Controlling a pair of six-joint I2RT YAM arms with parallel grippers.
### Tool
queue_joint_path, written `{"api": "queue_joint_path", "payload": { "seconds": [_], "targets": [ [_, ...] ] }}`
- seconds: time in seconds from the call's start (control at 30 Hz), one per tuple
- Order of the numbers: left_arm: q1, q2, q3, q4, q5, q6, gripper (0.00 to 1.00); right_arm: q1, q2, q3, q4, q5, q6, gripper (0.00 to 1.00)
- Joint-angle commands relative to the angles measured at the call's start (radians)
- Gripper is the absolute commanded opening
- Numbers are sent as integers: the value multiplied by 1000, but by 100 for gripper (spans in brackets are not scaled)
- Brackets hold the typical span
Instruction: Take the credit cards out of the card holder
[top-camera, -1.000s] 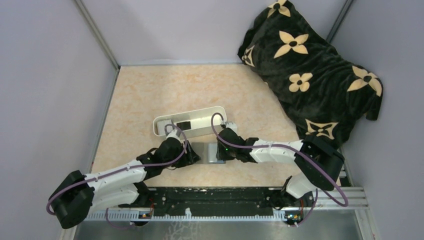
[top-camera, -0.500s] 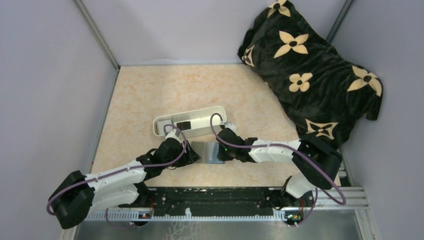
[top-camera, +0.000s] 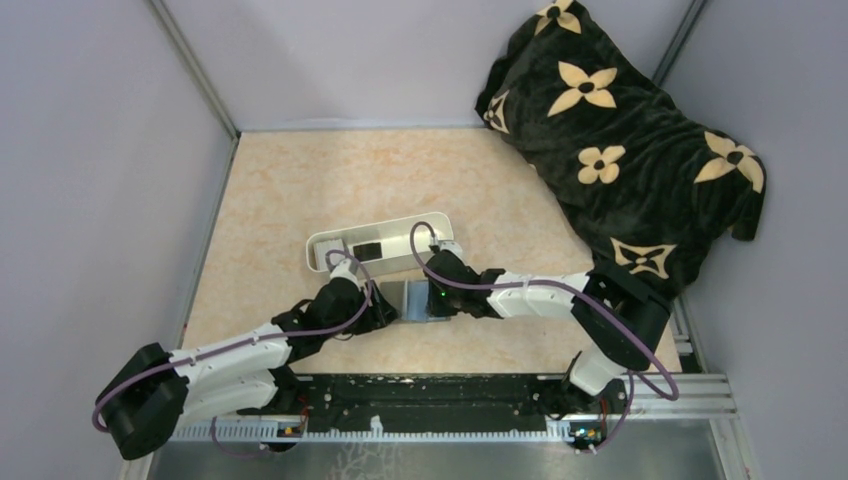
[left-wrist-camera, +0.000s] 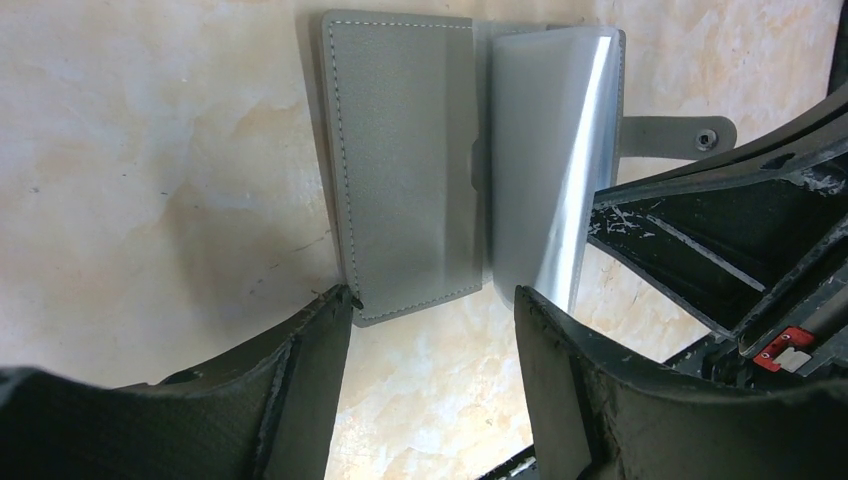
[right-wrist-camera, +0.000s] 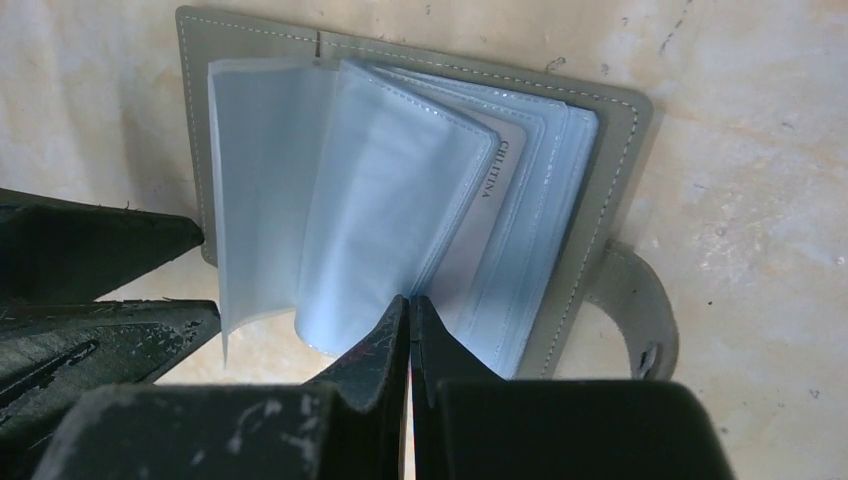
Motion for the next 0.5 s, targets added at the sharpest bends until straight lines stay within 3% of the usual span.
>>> {"api": "queue_joint_path", "payload": {
  "seconds": [0.0, 0.47],
  "targets": [
    [-2, -13, -37, -43, 18, 2, 68, 2, 25, 57, 26, -13, -16, 0],
    [-2, -99, -31, -115, 7, 11, 67, 2, 58, 111, 43, -33, -32, 0]
  ]
}}
